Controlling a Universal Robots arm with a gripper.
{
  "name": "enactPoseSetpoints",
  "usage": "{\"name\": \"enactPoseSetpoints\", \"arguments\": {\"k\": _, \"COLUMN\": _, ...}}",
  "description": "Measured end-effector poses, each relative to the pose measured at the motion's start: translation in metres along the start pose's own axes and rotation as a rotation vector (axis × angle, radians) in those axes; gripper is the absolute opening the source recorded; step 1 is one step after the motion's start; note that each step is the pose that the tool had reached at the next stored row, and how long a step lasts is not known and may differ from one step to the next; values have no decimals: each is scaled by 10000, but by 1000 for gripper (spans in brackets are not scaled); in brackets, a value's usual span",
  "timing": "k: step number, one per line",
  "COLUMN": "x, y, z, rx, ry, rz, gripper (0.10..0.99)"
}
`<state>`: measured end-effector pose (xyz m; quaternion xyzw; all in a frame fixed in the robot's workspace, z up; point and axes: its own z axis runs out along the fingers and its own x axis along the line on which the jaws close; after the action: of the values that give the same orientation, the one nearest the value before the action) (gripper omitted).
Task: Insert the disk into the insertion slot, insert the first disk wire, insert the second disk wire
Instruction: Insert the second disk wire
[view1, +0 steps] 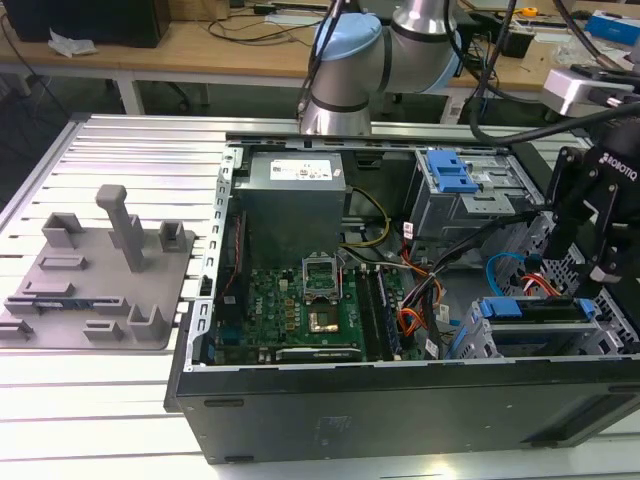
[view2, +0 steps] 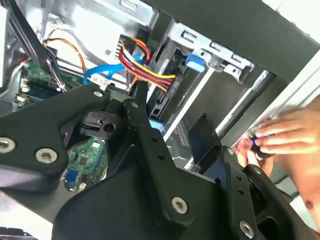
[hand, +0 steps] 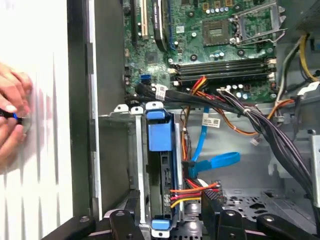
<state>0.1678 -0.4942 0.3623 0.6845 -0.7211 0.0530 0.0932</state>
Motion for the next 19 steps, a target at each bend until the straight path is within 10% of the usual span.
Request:
{"name": "enactPoseSetpoints", "arguments": {"k": 2, "x": -22, "y": 8, "z": -4, "rx": 4, "ry": 53, "rz": -6, "gripper": 600}}
{"name": "enactPoseSetpoints", "arguments": {"k": 6, "x": -97, "y": 13, "z": -16, "rx": 120, "ry": 598, "rz": -228, "gripper": 600}}
{"name": "enactPoseSetpoints", "arguments": {"k": 7, "x": -136, "y": 15, "z": -25, "rx": 272, "ry": 708, "rz": -228, "gripper": 600}}
{"name": "enactPoseSetpoints", "arguments": {"k": 11, "x": -346, "y": 27, "z": -68, "rx": 791, "ry": 704, "rz": -119, "gripper": 600}}
{"name": "enactPoseSetpoints", "arguments": {"k": 16, "x": -573, "y": 70, "z": -116, "rx": 837, "ry": 1307, "rz": -98, "gripper": 522}}
{"name": "enactPoseSetpoints", "arguments": {"k": 19, "x": -634, "y": 84, "z": -130, "rx": 867, "ry": 1836, "rz": -126, "gripper": 447}}
